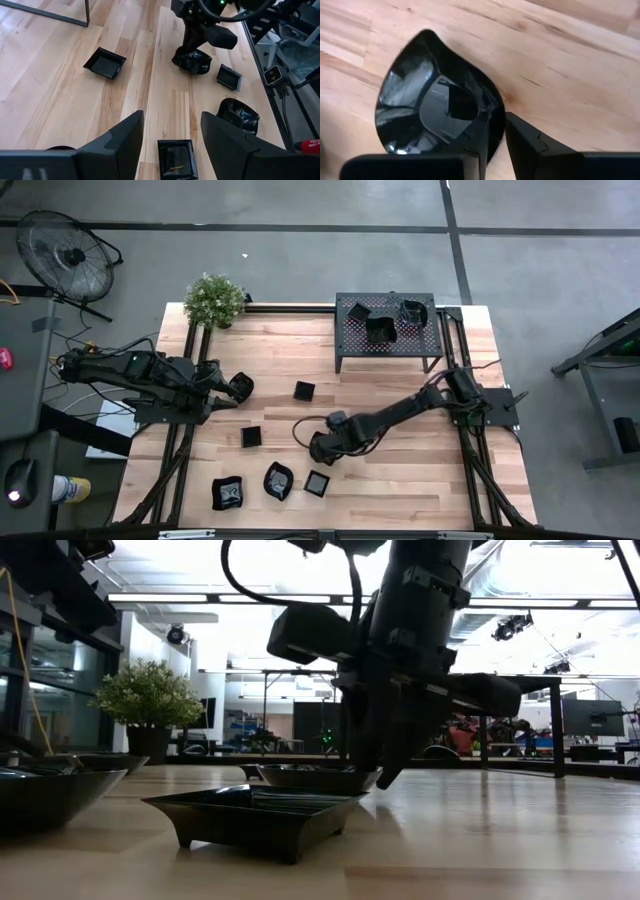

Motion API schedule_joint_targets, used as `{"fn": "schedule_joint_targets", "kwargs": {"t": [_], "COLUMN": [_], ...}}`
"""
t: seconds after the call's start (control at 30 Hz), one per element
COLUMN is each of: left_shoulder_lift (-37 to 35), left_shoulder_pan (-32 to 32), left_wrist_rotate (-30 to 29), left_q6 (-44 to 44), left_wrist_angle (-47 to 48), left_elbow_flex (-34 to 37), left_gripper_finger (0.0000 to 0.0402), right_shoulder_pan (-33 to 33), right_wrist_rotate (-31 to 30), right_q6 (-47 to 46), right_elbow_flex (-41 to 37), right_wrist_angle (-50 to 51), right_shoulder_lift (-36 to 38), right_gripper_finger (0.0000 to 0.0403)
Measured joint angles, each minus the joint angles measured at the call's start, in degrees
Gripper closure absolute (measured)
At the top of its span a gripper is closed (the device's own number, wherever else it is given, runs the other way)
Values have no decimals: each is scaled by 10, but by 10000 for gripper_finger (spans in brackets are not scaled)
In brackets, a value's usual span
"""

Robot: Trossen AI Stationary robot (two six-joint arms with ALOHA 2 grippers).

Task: Pick & Place Mini shaped plates
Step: Stack the black leaf-shaped plate on top of the black leaf-shaped plates on the shelf

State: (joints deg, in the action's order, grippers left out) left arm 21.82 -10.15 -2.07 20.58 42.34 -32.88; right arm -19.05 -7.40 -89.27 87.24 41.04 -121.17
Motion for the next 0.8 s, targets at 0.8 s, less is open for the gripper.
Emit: {"fn": "schedule_joint_targets", "kwargs": {"t": [0.8], "left_shoulder_lift": [0], "left_shoulder_pan": [0], "left_wrist_rotate": [0], "left_q6": [0], "left_wrist_angle": [0], "left_elbow_flex": [0], "left_gripper_finger": [206], "right_shoulder_pan": [3], "right_wrist_rotate": [24], "right_q6": [9], "right_elbow_flex": [0], "right_wrist_angle": [10], "right_shoulder_lift": [30], "right_gripper_finger": [402]}}
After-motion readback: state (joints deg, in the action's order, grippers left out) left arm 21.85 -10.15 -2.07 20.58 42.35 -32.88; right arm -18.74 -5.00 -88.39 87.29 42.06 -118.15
